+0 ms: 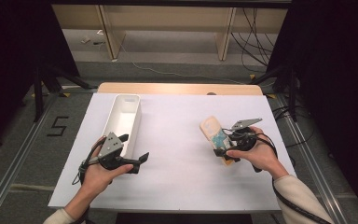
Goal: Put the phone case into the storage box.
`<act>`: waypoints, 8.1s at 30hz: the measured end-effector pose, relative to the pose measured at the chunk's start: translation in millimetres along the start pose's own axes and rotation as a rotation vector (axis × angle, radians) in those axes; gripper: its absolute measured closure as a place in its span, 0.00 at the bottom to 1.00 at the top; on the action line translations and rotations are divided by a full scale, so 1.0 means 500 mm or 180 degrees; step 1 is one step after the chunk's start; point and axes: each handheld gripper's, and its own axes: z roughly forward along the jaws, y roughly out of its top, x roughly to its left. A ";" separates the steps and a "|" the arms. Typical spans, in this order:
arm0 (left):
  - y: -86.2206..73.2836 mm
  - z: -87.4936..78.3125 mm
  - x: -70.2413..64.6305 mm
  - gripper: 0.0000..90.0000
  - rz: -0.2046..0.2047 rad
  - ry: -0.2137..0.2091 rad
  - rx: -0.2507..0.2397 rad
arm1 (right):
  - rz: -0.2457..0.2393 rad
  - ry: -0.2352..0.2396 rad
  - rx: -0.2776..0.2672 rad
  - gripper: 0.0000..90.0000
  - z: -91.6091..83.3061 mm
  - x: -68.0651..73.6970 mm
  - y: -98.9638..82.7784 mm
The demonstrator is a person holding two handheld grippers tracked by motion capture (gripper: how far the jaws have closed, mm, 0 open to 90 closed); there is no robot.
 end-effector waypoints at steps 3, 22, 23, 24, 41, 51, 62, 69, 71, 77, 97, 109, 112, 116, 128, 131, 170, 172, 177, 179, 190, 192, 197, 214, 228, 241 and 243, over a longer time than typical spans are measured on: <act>0.001 0.002 0.001 0.01 -0.0012 -0.0008 -0.0003 | -0.0015 0.0005 -0.0051 0.13 0.000 0.004 0.000; 0.031 0.033 -0.008 0.01 0.0032 -0.0078 -0.0029 | -0.0092 0.0062 -0.0489 0.13 0.003 0.037 0.003; 0.033 0.036 -0.008 0.01 0.0031 -0.0083 -0.0037 | -0.0092 0.0062 -0.0489 0.13 0.003 0.037 0.003; 0.038 0.040 -0.009 0.02 0.0034 -0.0088 -0.0034 | -0.0113 0.0058 -0.0513 0.13 0.005 0.041 0.003; 0.071 0.071 -0.020 0.02 0.0076 -0.0177 -0.0050 | -0.0192 0.0065 -0.0601 0.13 0.016 0.062 0.008; 0.086 0.091 -0.034 0.03 0.0108 -0.0262 -0.0066 | -0.0211 0.0060 -0.0617 0.13 0.020 0.066 0.008; 0.098 0.107 -0.039 0.03 0.0133 -0.0306 -0.0069 | -0.0224 0.0085 -0.0651 0.13 0.022 0.071 0.009; 0.110 0.120 -0.045 0.03 0.0125 -0.0344 -0.0070 | -0.0237 0.0094 -0.0655 0.13 0.024 0.074 0.010; 0.113 0.124 -0.047 0.03 0.0136 -0.0366 -0.0067 | -0.0241 0.0101 -0.0662 0.13 0.024 0.075 0.011; 0.123 0.138 -0.056 0.03 0.0146 -0.0416 -0.0060 | -0.0260 0.0124 -0.0666 0.13 0.027 0.078 0.011; 0.163 0.176 -0.081 0.06 0.0126 -0.0561 -0.0100 | -0.0298 0.0143 -0.0680 0.13 0.035 0.087 0.014; 0.182 0.202 -0.095 0.08 0.0109 -0.0603 -0.0077 | -0.0324 0.0160 -0.0672 0.13 0.042 0.096 0.017; 0.187 0.210 -0.099 0.08 0.0107 -0.0624 -0.0071 | -0.0326 0.0162 -0.0664 0.13 0.043 0.098 0.017; 0.192 0.221 -0.104 0.10 0.0100 -0.0640 -0.0044 | -0.0337 0.0162 -0.0672 0.13 0.044 0.099 0.017; 0.191 0.241 -0.103 0.16 0.0007 -0.0618 0.0012 | -0.0358 0.0160 -0.0672 0.13 0.046 0.103 0.018; 0.190 0.243 -0.101 0.17 -0.0017 -0.0606 0.0019 | -0.0363 0.0153 -0.0672 0.13 0.047 0.104 0.018; 0.180 0.268 -0.108 0.48 -0.0403 -0.0597 0.0359 | -0.0528 0.0079 -0.0657 0.13 0.055 0.120 0.022; 0.180 0.269 -0.109 0.50 -0.0416 -0.0611 0.0356 | -0.0546 0.0069 -0.0658 0.13 0.055 0.121 0.022; 0.179 0.270 -0.113 0.59 -0.0437 -0.0642 0.0344 | -0.0561 0.0063 -0.0655 0.13 0.054 0.122 0.022; 0.178 0.271 -0.113 0.60 -0.0446 -0.0646 0.0346 | -0.0564 0.0059 -0.0652 0.13 0.055 0.122 0.022; 0.177 0.270 -0.110 0.68 -0.0590 -0.0739 0.0347 | -0.0620 0.0016 -0.0620 0.13 0.056 0.123 0.021; 0.177 0.269 -0.110 0.71 -0.0602 -0.0769 0.0348 | -0.0628 0.0011 -0.0613 0.13 0.057 0.124 0.021; 0.176 0.263 -0.123 0.92 -0.0810 -0.1028 0.0234 | -0.0665 0.0010 -0.0607 0.12 0.058 0.126 0.021; 0.195 0.241 -0.111 0.99 -0.0459 -0.1039 0.0132 | -0.0658 -0.0153 -0.0691 0.12 0.049 0.115 0.021; 0.193 0.243 -0.112 0.99 -0.0310 -0.1302 0.0241 | -0.0689 0.0076 -0.0610 0.17 0.041 0.080 0.011; 0.192 0.247 -0.122 0.99 -0.0161 -0.1478 0.0299 | -0.0795 0.0243 -0.0534 0.18 0.052 0.079 0.006; 0.191 0.247 -0.125 0.99 -0.0130 -0.1513 0.0311 | -0.0802 0.0278 -0.0522 0.18 0.053 0.081 0.006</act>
